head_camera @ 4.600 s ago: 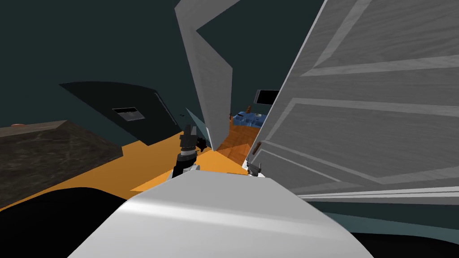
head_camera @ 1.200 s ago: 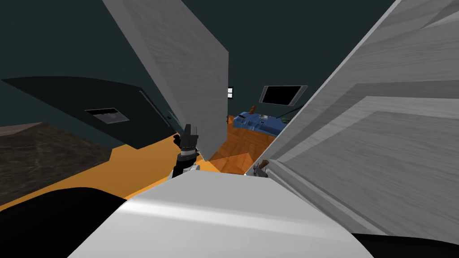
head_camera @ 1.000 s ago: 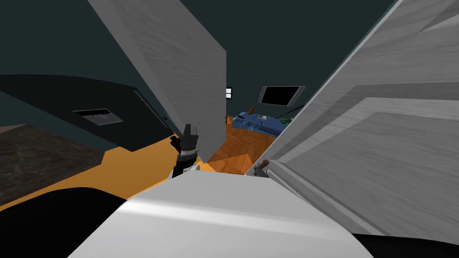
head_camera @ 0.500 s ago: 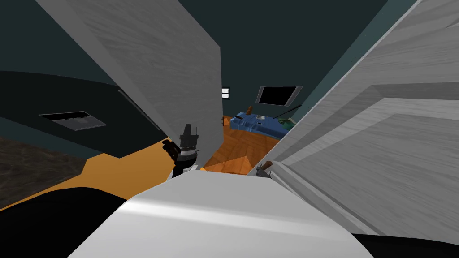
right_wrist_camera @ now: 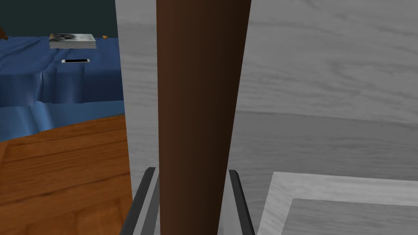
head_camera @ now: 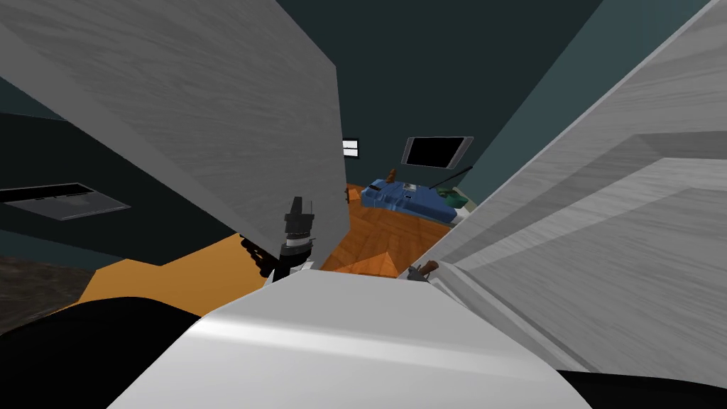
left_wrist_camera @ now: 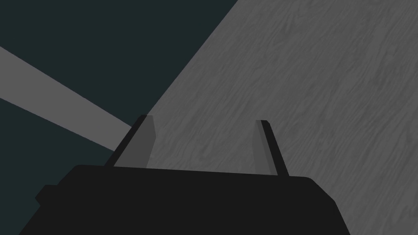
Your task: Push the door open
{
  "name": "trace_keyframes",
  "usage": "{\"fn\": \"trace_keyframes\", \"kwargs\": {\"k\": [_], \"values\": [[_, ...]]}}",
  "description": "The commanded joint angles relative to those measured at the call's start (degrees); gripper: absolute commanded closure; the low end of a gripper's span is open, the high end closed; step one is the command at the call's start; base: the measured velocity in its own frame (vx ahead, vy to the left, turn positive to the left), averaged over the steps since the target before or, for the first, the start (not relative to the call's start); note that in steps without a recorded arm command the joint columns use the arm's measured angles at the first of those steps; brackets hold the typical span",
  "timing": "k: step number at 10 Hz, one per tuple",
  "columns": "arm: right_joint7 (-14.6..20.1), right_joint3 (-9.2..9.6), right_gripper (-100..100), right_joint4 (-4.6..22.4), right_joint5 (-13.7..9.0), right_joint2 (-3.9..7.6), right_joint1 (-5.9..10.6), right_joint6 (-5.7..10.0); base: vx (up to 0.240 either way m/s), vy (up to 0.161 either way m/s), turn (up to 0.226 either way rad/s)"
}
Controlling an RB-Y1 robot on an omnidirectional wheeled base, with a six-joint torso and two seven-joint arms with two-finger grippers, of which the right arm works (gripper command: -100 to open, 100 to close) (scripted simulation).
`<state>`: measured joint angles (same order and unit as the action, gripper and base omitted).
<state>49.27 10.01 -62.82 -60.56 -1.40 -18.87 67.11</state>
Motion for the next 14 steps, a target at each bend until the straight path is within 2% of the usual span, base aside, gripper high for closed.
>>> {"fn": "trace_keyframes", "kwargs": {"k": [1, 2, 3, 6, 7, 9, 10, 12, 13, 14], "values": [[-0.5, -1.03, 100, -1.1, -0.6, -0.56, -0.66, 0.27, 0.22, -0.031, -0.073], [-0.4, -0.58, 100, -0.8, -0.5, -0.42, -0.63, -0.06, 0.089, -0.018, -0.031], [-0.6, -1.54, 100, -1.2, -1.4, 1.36, -0.9, 0.49, 0.104, -0.063, -0.027], [-0.8, -2.72, 100, -1.5, -2.7, 2.57, -1.21, 1.25, 0.175, -0.079, -0.035], [-0.9, -3.25, 100, -1.6, -3.3, 2.7, -1.35, 1.6, 0.193, -0.128, -0.054], [-1.1, -4.3, 100, -1.9, -4.5, 2.2, -1.63, 2.27, 0.202, -0.131, -0.054], [-1.1, -4.78, 100, -2.0, -5.0, 1.65, -1.75, 2.58, 0.177, -0.114, -0.04], [-1.3, -5.73, 100, -2.2, -6.0, -0.31, -2.0, 3.2, 0.176, -0.088, -0.061], [-1.2, -5.25, 100, -2.3, -5.7, 0.16, -2.15, 2.89, 0.076, -0.035, -0.021], [-1.2, -6.11, 100, -2.5, -6.7, 1.67, -2.49, 3.52, 0.102, -0.08, -0.02]]}}
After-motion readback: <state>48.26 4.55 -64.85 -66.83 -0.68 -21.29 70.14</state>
